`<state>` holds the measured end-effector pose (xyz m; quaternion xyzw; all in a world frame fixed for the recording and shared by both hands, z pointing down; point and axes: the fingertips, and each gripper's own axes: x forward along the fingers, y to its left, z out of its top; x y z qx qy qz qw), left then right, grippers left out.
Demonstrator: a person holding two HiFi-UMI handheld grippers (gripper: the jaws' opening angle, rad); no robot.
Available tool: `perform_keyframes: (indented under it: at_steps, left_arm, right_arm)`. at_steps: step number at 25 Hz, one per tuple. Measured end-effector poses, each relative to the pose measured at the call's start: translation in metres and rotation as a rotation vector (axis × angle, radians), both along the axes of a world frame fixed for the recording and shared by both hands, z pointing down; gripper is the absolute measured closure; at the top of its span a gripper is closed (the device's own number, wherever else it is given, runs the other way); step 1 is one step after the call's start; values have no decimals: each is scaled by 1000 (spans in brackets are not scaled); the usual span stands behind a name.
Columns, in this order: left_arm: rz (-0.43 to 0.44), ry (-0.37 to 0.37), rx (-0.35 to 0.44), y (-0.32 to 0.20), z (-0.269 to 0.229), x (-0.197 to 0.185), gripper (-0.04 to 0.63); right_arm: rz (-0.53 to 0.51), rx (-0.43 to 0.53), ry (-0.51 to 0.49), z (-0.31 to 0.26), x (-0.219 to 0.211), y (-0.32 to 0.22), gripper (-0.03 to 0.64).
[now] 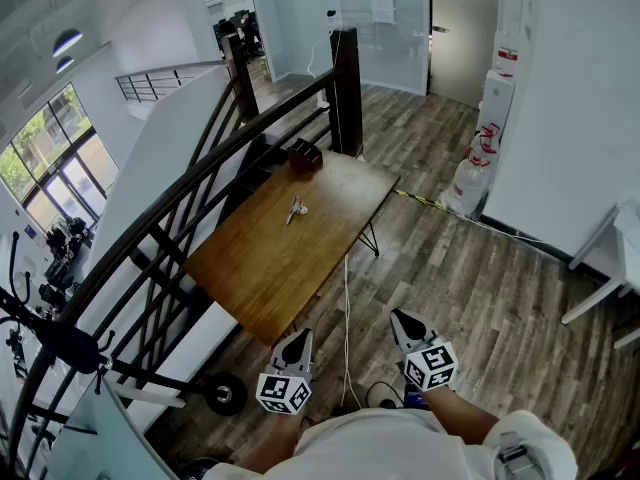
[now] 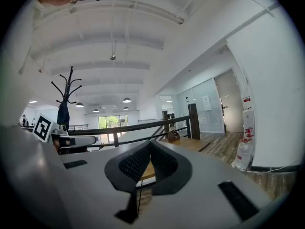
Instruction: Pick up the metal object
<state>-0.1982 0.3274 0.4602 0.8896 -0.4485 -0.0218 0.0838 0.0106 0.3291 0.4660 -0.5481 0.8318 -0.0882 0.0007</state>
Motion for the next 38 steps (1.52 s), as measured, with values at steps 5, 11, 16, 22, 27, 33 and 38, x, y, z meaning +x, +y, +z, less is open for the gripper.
perform_keyframes:
  at_steps: [5,11,16,22,27,33,38]
  left_arm:
    - [-19,5,4,-1,4,16,586]
    - [-25,8,-11,1,8,36,586]
    - [-12,23,-21,4,11,54,586]
    - [0,15,-34,8,16,87,586]
    - [10,15,-50,4,12,113,586]
    - [-5,2,-84,-9,26,118,586]
    - [-20,19,-82,-43,32,121,586]
  right_arm:
    - [-9,14,8,0,18,-1,594]
    - [-17,28,-23,-1,42,-3,594]
    - [-69,39,-99,1,57,-2,592]
    - [-138,34,-123,10,74,8,592]
    - [-132,-4,-143,16,98,2,592]
    - [-113,-31,-156,30,119,-7,592]
    - [-108,-58,-145,42,129,-31,592]
